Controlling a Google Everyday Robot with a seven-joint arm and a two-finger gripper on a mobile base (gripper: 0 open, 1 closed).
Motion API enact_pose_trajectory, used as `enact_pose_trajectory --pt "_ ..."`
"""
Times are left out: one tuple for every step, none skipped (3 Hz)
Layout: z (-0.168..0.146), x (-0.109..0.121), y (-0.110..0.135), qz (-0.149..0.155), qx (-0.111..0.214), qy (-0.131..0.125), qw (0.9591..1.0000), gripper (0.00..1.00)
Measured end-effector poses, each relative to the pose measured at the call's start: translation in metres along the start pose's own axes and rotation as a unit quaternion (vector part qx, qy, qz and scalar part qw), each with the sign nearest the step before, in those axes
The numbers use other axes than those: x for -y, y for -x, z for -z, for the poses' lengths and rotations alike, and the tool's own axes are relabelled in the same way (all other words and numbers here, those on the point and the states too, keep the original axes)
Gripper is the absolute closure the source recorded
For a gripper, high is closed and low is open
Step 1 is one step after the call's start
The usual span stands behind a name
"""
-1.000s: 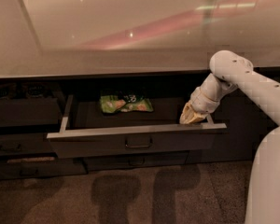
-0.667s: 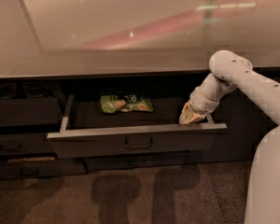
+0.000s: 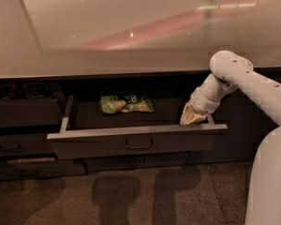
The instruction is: Open top drawer
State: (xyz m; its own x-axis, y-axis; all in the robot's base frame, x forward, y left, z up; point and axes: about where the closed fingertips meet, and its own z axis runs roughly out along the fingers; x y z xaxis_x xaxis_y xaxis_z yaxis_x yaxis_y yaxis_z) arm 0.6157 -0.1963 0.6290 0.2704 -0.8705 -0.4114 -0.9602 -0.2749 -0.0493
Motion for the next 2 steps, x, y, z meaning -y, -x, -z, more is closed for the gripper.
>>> enact_pose_trajectory --pt "-0.0001 0.0 0.0 0.0 0.0 0.0 1.0 0.11" --pt "-0.0002 0.0 0.0 0.0 0.0 0.0 1.0 0.0"
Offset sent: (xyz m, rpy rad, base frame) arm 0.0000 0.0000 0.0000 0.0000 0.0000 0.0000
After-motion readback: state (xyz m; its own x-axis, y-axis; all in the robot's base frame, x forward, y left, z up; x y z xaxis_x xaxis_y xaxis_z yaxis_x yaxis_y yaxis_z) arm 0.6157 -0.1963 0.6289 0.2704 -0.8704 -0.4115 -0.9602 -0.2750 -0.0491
